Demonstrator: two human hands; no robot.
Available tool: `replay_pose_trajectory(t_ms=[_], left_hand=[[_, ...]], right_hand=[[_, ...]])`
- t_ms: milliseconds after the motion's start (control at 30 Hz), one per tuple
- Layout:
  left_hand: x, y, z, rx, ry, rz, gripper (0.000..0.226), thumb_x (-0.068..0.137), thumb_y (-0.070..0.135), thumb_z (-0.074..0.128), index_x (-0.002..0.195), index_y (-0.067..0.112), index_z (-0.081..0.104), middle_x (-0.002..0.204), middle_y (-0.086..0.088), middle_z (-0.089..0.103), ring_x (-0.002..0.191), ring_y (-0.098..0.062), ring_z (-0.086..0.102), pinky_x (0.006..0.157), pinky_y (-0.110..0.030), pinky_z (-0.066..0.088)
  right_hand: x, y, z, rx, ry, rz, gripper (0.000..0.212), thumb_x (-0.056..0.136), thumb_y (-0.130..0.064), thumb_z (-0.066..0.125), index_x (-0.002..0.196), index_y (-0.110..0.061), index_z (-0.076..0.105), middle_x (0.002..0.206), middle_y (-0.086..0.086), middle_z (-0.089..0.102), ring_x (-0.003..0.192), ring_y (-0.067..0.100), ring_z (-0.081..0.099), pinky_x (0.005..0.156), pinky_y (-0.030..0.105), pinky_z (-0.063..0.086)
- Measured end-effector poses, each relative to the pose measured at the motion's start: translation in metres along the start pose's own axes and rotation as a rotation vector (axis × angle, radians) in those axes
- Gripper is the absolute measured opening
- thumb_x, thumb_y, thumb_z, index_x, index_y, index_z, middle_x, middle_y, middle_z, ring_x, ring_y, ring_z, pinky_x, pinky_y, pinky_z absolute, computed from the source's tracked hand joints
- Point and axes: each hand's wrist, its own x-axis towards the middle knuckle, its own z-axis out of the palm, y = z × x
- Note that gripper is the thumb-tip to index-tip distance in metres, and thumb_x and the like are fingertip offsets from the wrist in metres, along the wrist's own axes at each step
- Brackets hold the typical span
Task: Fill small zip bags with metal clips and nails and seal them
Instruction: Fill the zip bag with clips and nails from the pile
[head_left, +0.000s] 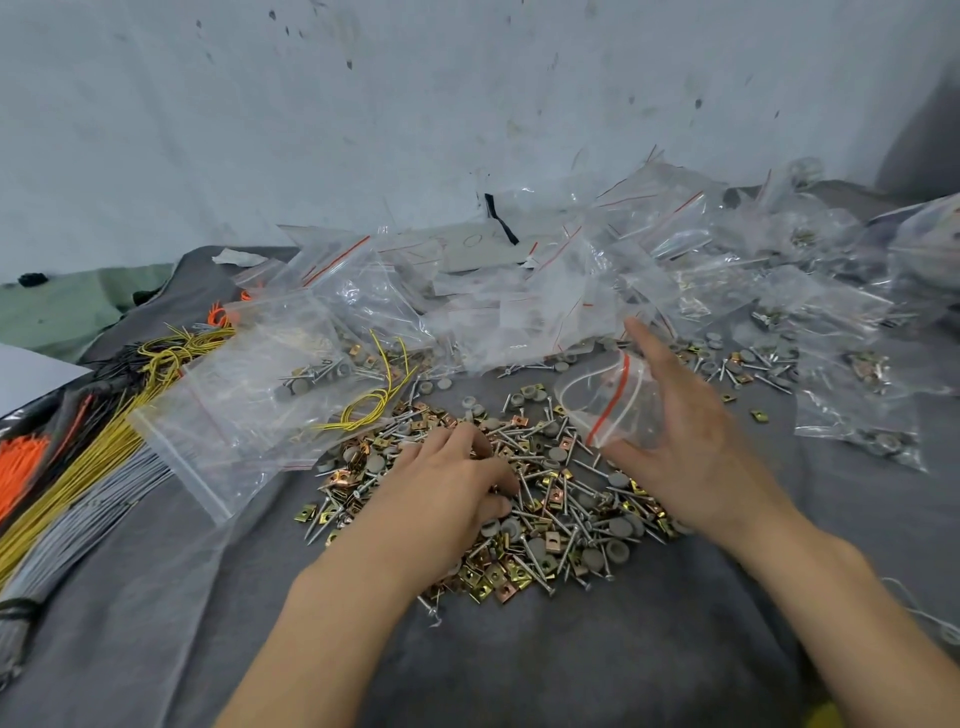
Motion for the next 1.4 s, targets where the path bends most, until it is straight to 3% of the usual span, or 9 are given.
replay_pose_trajectory(t_ms=[233, 333, 467, 600, 800, 933, 1133, 1267, 1400], left_hand=[[0.009, 0.004, 0.003, -0.177, 0.242, -0.004, 0.033, 0.1, 0.048, 0.038, 0.109, 0.027, 0.062, 0.111, 0.014, 0.056, 0.106, -0.006, 0.049, 0.096, -0.028, 0.041], [0.014, 0.008, -0.005, -0.745, 0.41, -0.15, 0.022, 0.101, 0.037, 0.048, 0.1, 0.022, 0.064, 0.088, 0.011, 0.07, 0.08, 0.001, 0.063, 0.071, -0.015, 0.049], [0.025, 0.012, -0.018, -1.814, 0.388, -0.282, 0.015, 0.1, 0.019, 0.052, 0.096, 0.01, 0.064, 0.079, 0.0, 0.073, 0.068, -0.01, 0.067, 0.066, -0.019, 0.056], [0.033, 0.013, -0.017, -2.163, 0.331, -0.342, 0.014, 0.098, 0.016, 0.054, 0.096, 0.01, 0.067, 0.077, -0.001, 0.068, 0.063, -0.007, 0.062, 0.06, -0.02, 0.055], [0.039, 0.014, -0.01, -2.135, 0.358, -0.358, 0.016, 0.097, 0.018, 0.056, 0.1, 0.01, 0.07, 0.076, 0.001, 0.065, 0.063, -0.006, 0.06, 0.062, -0.021, 0.055], [0.036, 0.019, -0.016, -1.712, 0.49, -0.267, 0.015, 0.097, 0.018, 0.059, 0.104, 0.018, 0.072, 0.082, 0.004, 0.07, 0.072, -0.006, 0.062, 0.068, -0.02, 0.051], [0.035, 0.04, -0.026, -1.072, 0.551, -0.001, 0.021, 0.095, 0.019, 0.064, 0.112, 0.032, 0.066, 0.093, 0.018, 0.073, 0.087, 0.0, 0.067, 0.076, -0.014, 0.05], [0.043, 0.045, -0.021, -1.029, 0.512, 0.009, 0.024, 0.098, 0.025, 0.059, 0.12, 0.035, 0.062, 0.101, 0.023, 0.071, 0.098, 0.004, 0.064, 0.084, -0.022, 0.052], [0.05, 0.036, -0.018, -1.083, 0.678, -0.096, 0.018, 0.101, 0.024, 0.053, 0.112, 0.034, 0.064, 0.096, 0.022, 0.071, 0.089, 0.003, 0.065, 0.068, -0.01, 0.047]], right_hand=[[0.0, -0.003, -0.001, 0.0, -0.012, 0.003, 0.094, 0.079, -0.064, 0.06, 0.152, -0.049, 0.003, 0.146, -0.014, 0.038, 0.129, -0.003, 0.027, 0.111, 0.029, 0.018], [0.0, -0.006, 0.0, -0.008, -0.014, 0.001, 0.095, 0.078, -0.064, 0.059, 0.153, -0.047, 0.004, 0.152, -0.008, 0.038, 0.136, 0.006, 0.03, 0.113, 0.031, 0.018], [0.001, -0.007, 0.003, -0.019, -0.024, -0.004, 0.096, 0.082, -0.052, 0.067, 0.153, -0.049, 0.003, 0.156, -0.007, 0.036, 0.145, 0.019, 0.03, 0.118, 0.036, 0.019], [0.003, -0.008, 0.007, -0.023, -0.046, 0.01, 0.096, 0.084, -0.052, 0.068, 0.152, -0.053, -0.001, 0.158, -0.005, 0.035, 0.149, 0.027, 0.027, 0.12, 0.04, 0.021], [0.004, -0.009, 0.01, -0.038, -0.056, 0.023, 0.1, 0.085, -0.044, 0.072, 0.146, -0.064, -0.005, 0.154, -0.004, 0.041, 0.149, 0.023, 0.024, 0.119, 0.037, 0.019], [0.004, -0.01, 0.012, -0.063, -0.036, -0.032, 0.099, 0.084, -0.037, 0.075, 0.152, -0.047, 0.004, 0.139, -0.018, 0.034, 0.131, -0.025, 0.014, 0.113, 0.032, 0.017], [0.008, -0.016, 0.013, -0.002, -0.035, -0.008, 0.091, 0.077, -0.051, 0.058, 0.151, -0.047, 0.005, 0.141, -0.02, 0.037, 0.134, -0.001, 0.028, 0.119, 0.037, 0.022], [0.01, -0.014, 0.01, 0.044, -0.033, 0.022, 0.09, 0.075, -0.051, 0.06, 0.149, -0.05, 0.009, 0.143, -0.013, 0.047, 0.136, 0.016, 0.042, 0.118, 0.047, 0.031], [0.011, -0.009, 0.007, 0.049, -0.021, 0.047, 0.088, 0.073, -0.062, 0.056, 0.145, -0.058, 0.006, 0.148, -0.006, 0.047, 0.137, 0.019, 0.043, 0.114, 0.046, 0.035]])
